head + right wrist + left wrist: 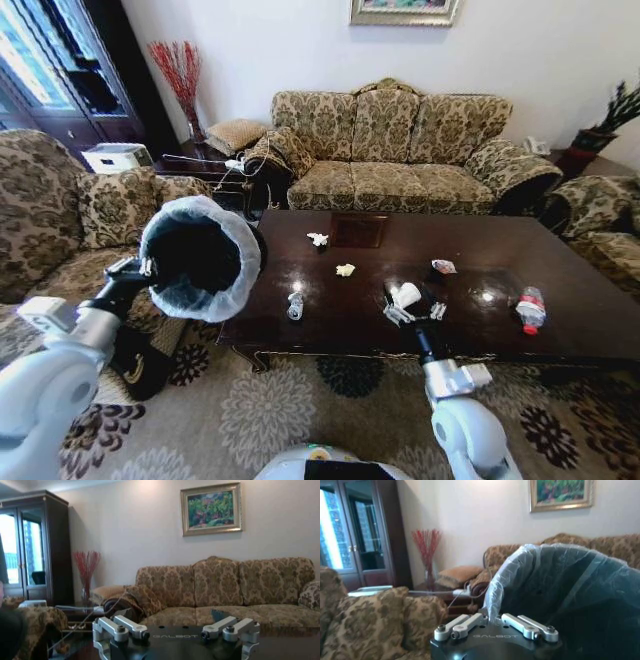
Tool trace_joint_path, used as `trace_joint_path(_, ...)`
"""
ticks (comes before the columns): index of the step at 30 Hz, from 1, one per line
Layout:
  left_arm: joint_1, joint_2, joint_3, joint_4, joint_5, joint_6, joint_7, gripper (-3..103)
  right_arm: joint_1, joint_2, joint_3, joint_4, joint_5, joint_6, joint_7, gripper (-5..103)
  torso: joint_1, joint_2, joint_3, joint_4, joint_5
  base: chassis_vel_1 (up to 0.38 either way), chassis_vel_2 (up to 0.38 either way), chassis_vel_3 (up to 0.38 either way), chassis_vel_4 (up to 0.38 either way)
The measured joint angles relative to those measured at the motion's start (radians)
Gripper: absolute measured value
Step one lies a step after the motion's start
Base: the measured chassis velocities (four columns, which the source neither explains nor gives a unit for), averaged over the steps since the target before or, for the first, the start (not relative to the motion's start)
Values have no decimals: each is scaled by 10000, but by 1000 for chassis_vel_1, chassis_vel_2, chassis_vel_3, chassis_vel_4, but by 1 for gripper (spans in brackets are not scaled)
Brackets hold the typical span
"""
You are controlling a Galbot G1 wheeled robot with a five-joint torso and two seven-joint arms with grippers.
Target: Move to the front of the table and place the trash on the table into the trash bin.
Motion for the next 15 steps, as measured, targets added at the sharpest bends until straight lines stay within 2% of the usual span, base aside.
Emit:
trace_joint_path(1,0,0,0,0,0,0,0,2,0,0,0,0,0,0,0,100,0,0,0,0,0,0,0,0,0)
trace_joint_path(3,-22,6,138,133,83,107,-51,2,208,-211,-131,215,19,-540,337,100,0,0,-1,-1,-2,0,0,0,0)
trace_joint_path(5,-89,131,382,501,125,223,-195,2,529,-551,-331,568,44,-1398,877,100,0,0,0,-5,-5,0,0,0,0)
trace_joint_path(9,-172,468,440,1141,198,232,-296,2,673,-696,-422,709,60,-1778,1114,100,0,0,0,-2,-2,0,0,0,0)
trace_joint_path(15,-309,660,604,1503,189,189,-323,2,681,-707,-438,714,62,-1796,1122,100,0,0,0,-3,-4,0,0,0,0)
